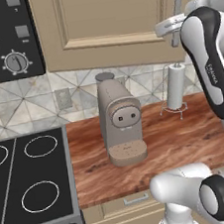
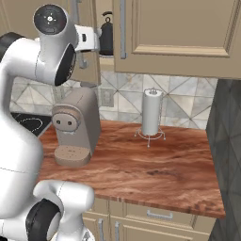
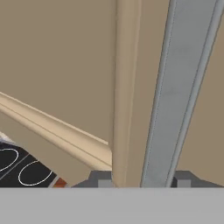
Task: Open the cabinet, pick the kettle from the cabinet, and place it in the sink.
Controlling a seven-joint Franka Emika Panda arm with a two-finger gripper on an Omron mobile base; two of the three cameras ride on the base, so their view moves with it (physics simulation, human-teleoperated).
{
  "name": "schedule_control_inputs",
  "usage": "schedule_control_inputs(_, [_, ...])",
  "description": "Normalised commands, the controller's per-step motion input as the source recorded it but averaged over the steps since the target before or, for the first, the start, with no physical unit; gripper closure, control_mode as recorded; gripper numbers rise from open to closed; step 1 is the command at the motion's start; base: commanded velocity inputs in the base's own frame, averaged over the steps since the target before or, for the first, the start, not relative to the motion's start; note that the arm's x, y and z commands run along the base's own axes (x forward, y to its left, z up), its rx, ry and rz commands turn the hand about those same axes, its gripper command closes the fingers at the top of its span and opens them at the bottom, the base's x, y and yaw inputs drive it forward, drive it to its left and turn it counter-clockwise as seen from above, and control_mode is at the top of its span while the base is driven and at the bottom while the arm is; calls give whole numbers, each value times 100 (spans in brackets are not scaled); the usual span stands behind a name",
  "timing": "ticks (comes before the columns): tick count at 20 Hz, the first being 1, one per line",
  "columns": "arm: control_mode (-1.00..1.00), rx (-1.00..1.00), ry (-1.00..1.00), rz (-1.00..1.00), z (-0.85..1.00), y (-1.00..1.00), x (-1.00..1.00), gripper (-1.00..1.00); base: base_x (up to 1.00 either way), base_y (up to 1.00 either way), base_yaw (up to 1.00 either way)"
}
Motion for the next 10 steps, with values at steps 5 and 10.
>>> schedule_control_inputs(5, [-100, -6, 2, 0, 0, 40, -39, 100, 0, 0, 0])
schedule_control_inputs(10, [-100, -6, 0, 0, -1, 41, -42, 100, 0, 0, 0])
